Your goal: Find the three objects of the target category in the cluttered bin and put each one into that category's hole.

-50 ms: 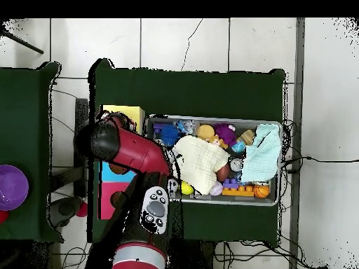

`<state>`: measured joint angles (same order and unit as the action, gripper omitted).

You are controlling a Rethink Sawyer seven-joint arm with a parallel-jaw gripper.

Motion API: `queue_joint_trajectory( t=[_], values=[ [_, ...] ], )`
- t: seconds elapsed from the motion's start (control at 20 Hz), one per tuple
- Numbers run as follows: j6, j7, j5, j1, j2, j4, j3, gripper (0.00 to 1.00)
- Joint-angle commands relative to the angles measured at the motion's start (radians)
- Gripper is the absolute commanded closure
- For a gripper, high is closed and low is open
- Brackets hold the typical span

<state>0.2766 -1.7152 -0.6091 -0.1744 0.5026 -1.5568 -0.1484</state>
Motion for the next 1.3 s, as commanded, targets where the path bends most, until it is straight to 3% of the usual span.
queue_joint_trajectory(
  t=[0.05,0.15,0.35,0.7,0.9,1.05,1.3],
  values=[
    [-0.105,-0.148,0.056,0.041,-0.114,-0.094,0.178,1.0],
    [-0.103,-0.136,0.084,0.017,-0.147,-0.072,0.125,1.0],
    [-0.09,-0.114,0.125,0.018,-0.187,-0.058,0.1,1.0],
    [-0.093,-0.098,0.161,0.044,-0.233,-0.025,0.107,1.0],
    [-0.1,-0.11,0.186,0.006,-0.27,0.018,0.042,1.0],
    [-0.041,-0.127,0.199,-0.052,-0.31,0.069,-0.05,1.0],
    [0.015,-0.103,0.244,-0.086,-0.319,0.094,-0.108,1.0]
  ],
)
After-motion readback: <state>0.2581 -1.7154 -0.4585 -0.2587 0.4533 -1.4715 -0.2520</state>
